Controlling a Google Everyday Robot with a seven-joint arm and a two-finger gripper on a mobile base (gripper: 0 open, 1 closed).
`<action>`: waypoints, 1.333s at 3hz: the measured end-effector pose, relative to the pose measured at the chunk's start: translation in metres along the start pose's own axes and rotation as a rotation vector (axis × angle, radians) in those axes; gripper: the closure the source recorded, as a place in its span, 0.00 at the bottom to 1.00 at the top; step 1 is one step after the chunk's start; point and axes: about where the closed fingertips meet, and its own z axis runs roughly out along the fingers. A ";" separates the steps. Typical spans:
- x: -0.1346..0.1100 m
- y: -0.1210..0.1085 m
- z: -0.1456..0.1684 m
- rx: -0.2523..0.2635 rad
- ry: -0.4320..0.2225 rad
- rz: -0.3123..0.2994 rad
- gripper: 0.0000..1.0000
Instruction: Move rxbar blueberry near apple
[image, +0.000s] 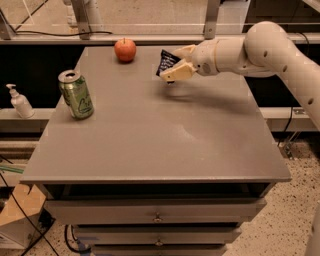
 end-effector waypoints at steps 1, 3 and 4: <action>-0.007 -0.020 0.037 0.014 -0.036 -0.003 1.00; -0.006 -0.051 0.091 0.067 -0.084 0.047 0.59; -0.003 -0.061 0.111 0.089 -0.096 0.069 0.35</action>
Offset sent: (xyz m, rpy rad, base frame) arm 0.1003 0.0503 -0.0131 0.1050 -0.0385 -0.0936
